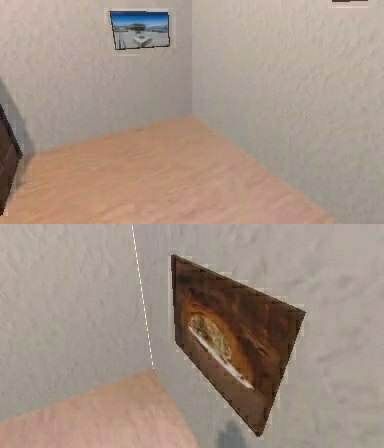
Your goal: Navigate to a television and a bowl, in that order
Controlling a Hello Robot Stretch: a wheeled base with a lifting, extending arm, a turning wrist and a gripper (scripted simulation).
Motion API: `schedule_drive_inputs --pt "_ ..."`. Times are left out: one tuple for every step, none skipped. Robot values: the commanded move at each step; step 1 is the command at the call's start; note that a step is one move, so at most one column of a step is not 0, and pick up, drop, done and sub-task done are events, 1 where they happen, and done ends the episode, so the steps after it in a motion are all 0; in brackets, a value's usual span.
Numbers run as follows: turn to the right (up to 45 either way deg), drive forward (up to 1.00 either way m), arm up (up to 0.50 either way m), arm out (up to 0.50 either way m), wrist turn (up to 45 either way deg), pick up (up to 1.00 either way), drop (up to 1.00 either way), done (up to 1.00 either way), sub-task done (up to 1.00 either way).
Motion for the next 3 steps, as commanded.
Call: schedule_drive_inputs --pt "-30.0 0.0 0.0 0.0 0.0 0.0 0.0 0.0 0.0" --pt "0.0 0.15 0.0 0.0 0.0 0.0 0.0 0.0 0.0" --pt "-45.0 0.0 0.0 0.0 0.0 0.0 0.0 0.0 0.0"
